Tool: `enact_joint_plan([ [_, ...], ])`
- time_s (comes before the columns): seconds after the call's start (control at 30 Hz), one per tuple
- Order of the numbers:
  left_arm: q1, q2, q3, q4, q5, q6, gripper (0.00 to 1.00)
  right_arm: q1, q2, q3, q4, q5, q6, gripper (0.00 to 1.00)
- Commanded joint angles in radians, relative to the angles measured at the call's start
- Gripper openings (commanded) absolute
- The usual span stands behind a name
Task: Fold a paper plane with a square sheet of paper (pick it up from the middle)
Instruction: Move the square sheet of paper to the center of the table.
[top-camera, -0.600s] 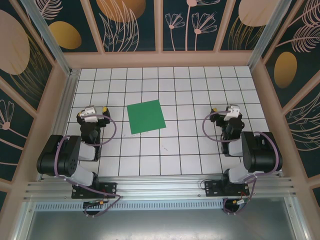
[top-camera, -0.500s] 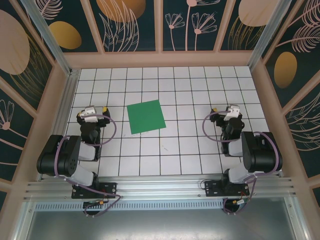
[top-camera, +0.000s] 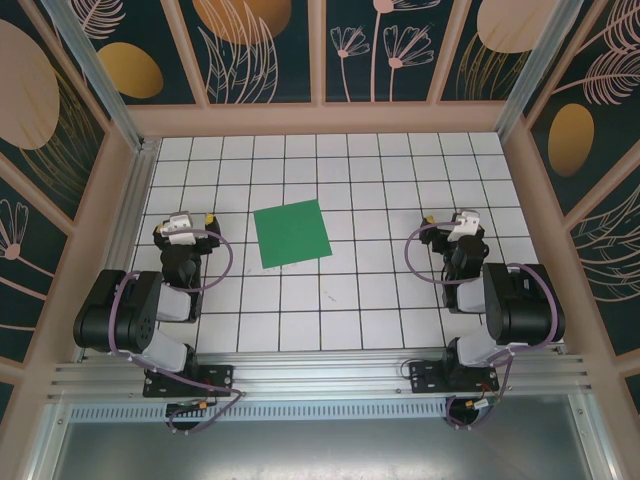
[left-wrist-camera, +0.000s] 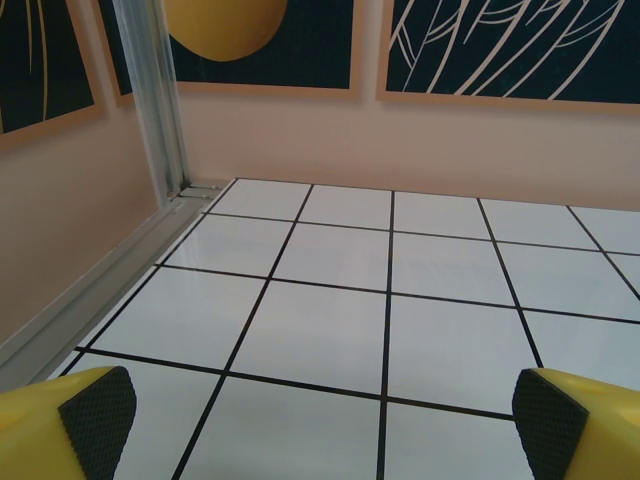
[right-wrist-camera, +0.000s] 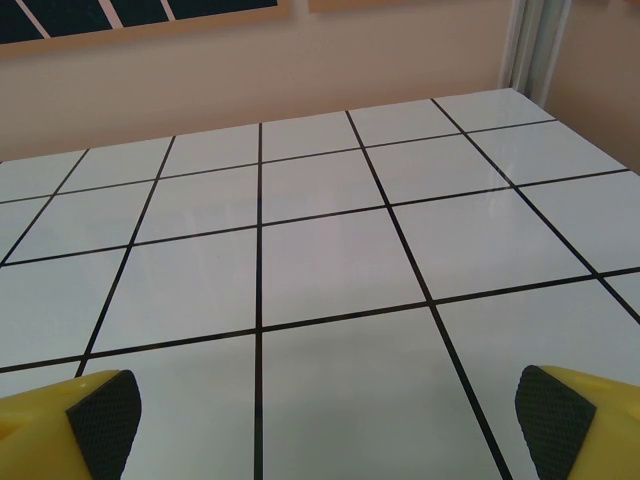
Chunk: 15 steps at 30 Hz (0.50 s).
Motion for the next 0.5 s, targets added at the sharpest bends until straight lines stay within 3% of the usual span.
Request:
enact_joint_plan([
  [0.0,0.006,0.007,0.015,0.037,-0.012,-0.001,0.99,-0.008,0.012,0.02,0.048,-0.012,0.014,0.99],
  [0.47,0.006,0.007,-0.007,0.086,-0.063,-0.013,0.99,-0.008,0.01,0.019,0.052,-0.011,0.013,0.99],
])
